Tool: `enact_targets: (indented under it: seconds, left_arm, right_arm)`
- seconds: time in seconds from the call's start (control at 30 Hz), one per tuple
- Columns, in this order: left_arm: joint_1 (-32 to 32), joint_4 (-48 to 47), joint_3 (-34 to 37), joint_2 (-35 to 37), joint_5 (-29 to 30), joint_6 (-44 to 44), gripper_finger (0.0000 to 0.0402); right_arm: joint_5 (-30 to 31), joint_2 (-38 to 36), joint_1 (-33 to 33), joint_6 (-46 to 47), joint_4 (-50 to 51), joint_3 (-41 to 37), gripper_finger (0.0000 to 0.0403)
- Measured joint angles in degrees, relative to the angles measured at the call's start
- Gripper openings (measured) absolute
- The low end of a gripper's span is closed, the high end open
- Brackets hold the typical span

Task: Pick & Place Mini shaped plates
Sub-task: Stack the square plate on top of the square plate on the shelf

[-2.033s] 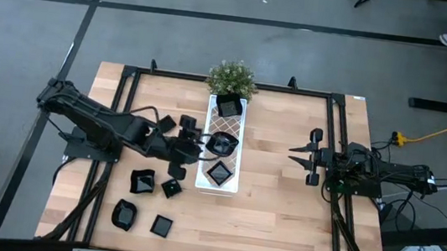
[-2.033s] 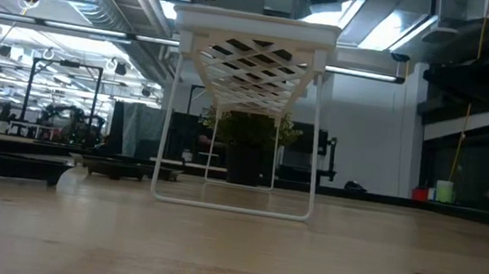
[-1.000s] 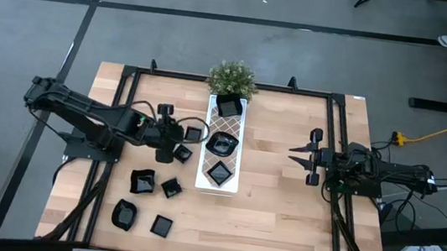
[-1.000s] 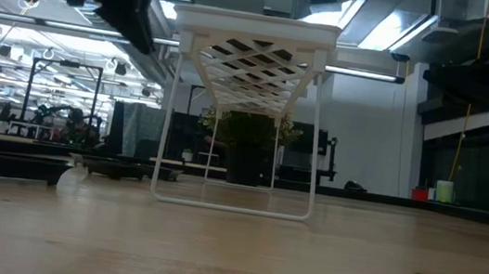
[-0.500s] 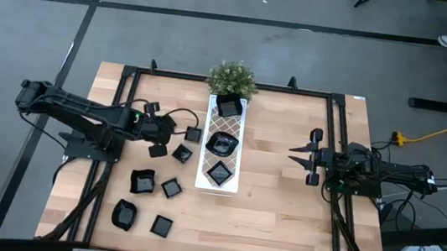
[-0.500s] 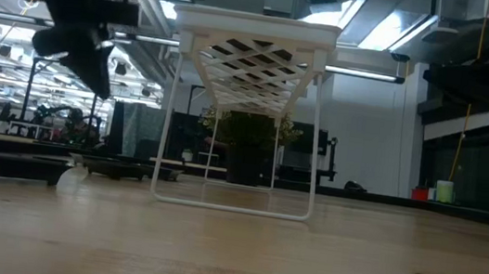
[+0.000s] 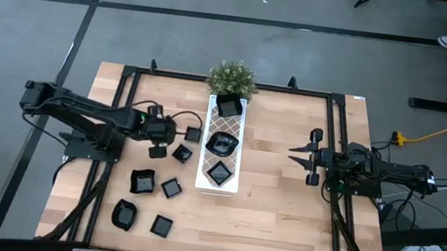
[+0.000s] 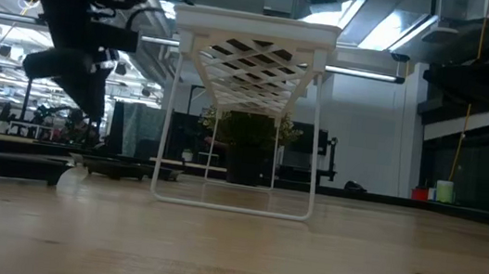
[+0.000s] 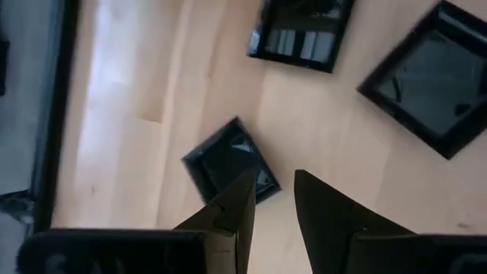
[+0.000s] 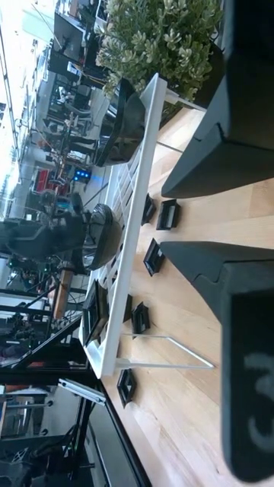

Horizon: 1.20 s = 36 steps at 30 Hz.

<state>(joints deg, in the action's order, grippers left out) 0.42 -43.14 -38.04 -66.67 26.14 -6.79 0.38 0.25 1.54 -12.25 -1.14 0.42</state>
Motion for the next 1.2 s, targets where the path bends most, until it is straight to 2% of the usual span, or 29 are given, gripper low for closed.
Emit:
enact_targets:
  seconds: [0.2, 0.57, 0.77, 1.0, 1.2]
  left_arm:
    - [0.1, 0.1, 0.0, -4.5, -0.8, 0.1, 0.0086]
    - [0.1, 0.1, 0.0, -9.0, -0.8, -9.3, 0.0086]
    - [0.1, 2.9, 0.0, -9.8, -0.1, -14.5, 0.0086]
    - [0.1, 6.1, 0.0, -9.8, 2.7, -16.4, 0.0082]
    - [0.1, 6.1, 0.0, -9.8, 2.9, -19.5, 0.008]
  right_arm:
    - [0.0, 0.0, 0.0, 0.0, 0.0, 0.0, 0.0102]
    - [0.0, 0.0, 0.0, 0.0, 0.0, 0.0, 0.0102]
    - [0.0, 0.0, 0.0, 0.0, 0.0, 0.0, 0.0102]
    - [0.0, 0.0, 0.0, 0.0, 0.0, 0.0, 0.0102]
    - [0.0, 0.0, 0.0, 0.0, 0.0, 0.0, 0.0102]
